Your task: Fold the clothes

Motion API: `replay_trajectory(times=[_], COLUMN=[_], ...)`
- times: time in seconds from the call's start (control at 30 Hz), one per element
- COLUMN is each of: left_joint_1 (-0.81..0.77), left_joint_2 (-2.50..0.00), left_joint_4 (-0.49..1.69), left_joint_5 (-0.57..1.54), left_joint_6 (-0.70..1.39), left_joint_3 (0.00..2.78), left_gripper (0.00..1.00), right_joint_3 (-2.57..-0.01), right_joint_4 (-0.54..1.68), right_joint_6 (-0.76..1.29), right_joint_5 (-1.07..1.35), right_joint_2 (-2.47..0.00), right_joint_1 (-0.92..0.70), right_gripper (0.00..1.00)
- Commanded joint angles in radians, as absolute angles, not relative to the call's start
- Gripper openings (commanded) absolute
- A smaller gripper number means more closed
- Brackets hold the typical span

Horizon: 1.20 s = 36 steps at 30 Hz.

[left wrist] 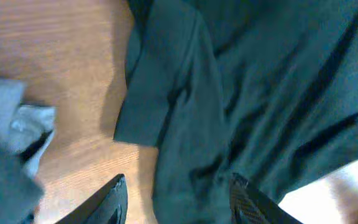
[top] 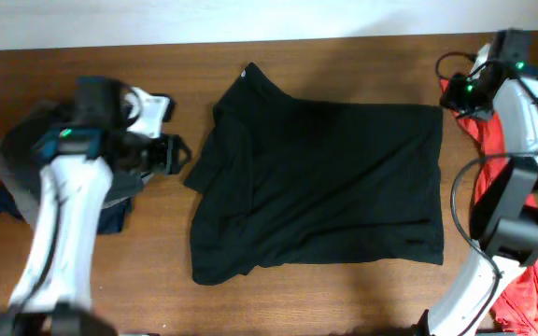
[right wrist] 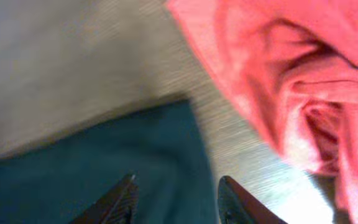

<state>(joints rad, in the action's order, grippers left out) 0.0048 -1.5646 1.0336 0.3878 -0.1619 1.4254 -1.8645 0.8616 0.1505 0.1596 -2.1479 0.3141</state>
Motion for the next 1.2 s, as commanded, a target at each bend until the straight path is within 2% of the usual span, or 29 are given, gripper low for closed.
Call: replay_trajectory(times=[0.0,0.17,0.4,0.47,0.6,0.63,0.67,0.7,0.87,1.1,1.13,1.17], left_joint_1=[-0.037,-0.065,-0.07,-0.07,-0.07,-0.07,-0.07,-0.069,-0.064,-0.047,-0.046,-0.047], left_joint_2=[-1.732,-1.893,-2.017,-2.051,-2.078,-2.077,-2.077,-2.075,-2.056,-1.979,-1.979,-1.979], left_joint_4=[0.966,0.815,0.793,0.793,0.794,0.794,0.799,0.807,0.902,1.012,1.0,0.982], left_joint_5=[0.345,0.344,0.302,0.303,0.302,0.302,0.302,0.302,0.273,0.069,0.096,0.14], left_joint_6=[-0.234,-0.328,-0.373,-0.377,-0.376,-0.376,-0.376,-0.376,-0.342,-0.247,-0.248,-0.249], left_joint_3=[1.431,1.431,1.431,1.431,1.431,1.431,1.432,1.433,1.465,1.493,1.493,1.493], left_gripper=[0.52,0.52,0.5,0.44,0.26,0.19,0.07,0.0,0.0,0.0,0.0,0.14], right_joint_3=[-1.976,-1.99,-1.99,-1.99,-1.99,-1.99,-1.99,-1.99,-1.99,-1.99,-1.99,-1.99], right_joint_4=[0.957,1.057,1.168,1.195,1.248,1.255,1.262,1.266,1.288,1.291,1.292,1.292], right_joint_6=[0.1,0.101,0.101,0.101,0.101,0.101,0.101,0.101,0.101,0.101,0.101,0.101], right_joint_5=[0.334,0.353,0.356,0.356,0.356,0.356,0.356,0.356,0.356,0.356,0.356,0.356], right_joint_2=[-1.977,-1.729,-1.5,-1.457,-1.396,-1.391,-1.386,-1.385,-1.383,-1.383,-1.383,-1.383], right_joint_1=[0.31,0.308,0.308,0.308,0.308,0.308,0.308,0.308,0.308,0.308,0.308,0.308], right_gripper=[0.48,0.53,0.56,0.56,0.57,0.57,0.57,0.57,0.57,0.57,0.57,0.57])
